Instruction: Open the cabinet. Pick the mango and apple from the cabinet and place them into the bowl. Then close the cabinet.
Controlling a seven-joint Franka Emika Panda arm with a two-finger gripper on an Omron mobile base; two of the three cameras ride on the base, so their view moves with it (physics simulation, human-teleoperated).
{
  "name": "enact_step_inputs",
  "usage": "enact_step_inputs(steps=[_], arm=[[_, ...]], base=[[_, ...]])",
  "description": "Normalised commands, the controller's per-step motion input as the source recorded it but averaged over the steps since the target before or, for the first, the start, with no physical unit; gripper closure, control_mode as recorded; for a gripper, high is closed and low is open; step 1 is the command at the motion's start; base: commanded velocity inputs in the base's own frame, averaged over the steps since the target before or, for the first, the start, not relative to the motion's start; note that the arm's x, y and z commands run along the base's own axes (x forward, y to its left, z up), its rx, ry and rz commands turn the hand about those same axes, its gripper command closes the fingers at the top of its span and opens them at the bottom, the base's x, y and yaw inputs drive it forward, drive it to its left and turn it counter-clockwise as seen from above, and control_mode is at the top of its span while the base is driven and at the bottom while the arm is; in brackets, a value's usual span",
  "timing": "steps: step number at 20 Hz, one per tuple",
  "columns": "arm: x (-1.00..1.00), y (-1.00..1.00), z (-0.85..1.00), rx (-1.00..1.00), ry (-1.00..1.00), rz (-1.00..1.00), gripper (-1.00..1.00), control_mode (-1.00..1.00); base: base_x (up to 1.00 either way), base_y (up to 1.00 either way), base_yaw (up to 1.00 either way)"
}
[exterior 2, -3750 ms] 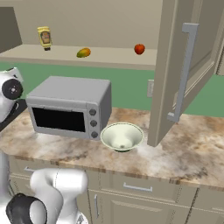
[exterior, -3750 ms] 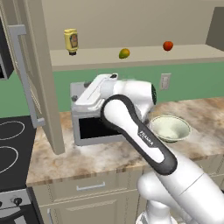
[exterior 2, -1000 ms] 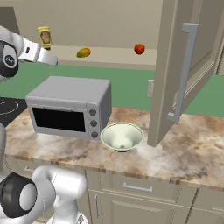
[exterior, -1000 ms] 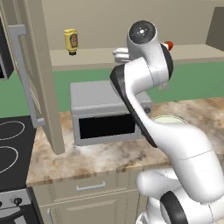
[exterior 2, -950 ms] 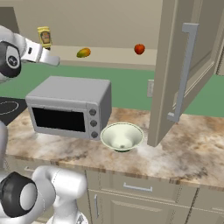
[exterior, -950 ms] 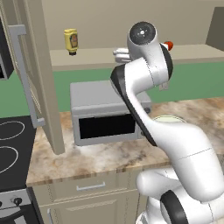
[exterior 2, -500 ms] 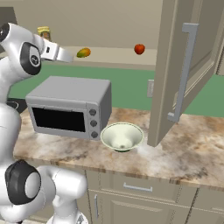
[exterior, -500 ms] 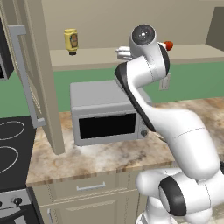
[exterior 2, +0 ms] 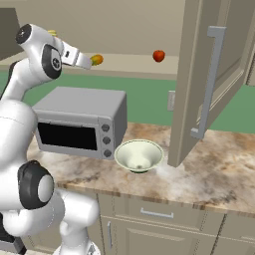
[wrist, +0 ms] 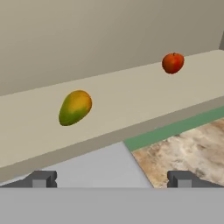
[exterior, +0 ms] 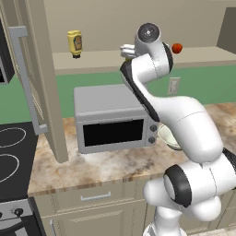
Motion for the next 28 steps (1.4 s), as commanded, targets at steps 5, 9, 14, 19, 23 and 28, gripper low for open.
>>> enact_step_inputs(steps=[5,9,14,19,23,28], arm=[[0.22,0.0,0.0,0.08,0.0,0.04,-1.0,-1.0],[0.2,0.0,0.0,0.06,0.0,0.03,-1.0,-1.0],[0.17,0.0,0.0,0.04,0.0,0.03,-1.0,-1.0],[0.17,0.0,-0.07,0.02,0.0,0.03,-1.0,-1.0],[0.24,0.0,-0.26,0.0,0.0,0.02,-1.0,-1.0],[0.39,0.0,-0.09,0.0,0.0,0.0,-1.0,-1.0]], base=[[0.0,0.0,0.0],[0.0,0.0,0.0],[0.0,0.0,0.0],[0.0,0.0,0.0],[0.0,0.0,0.0],[0.0,0.0,0.0]])
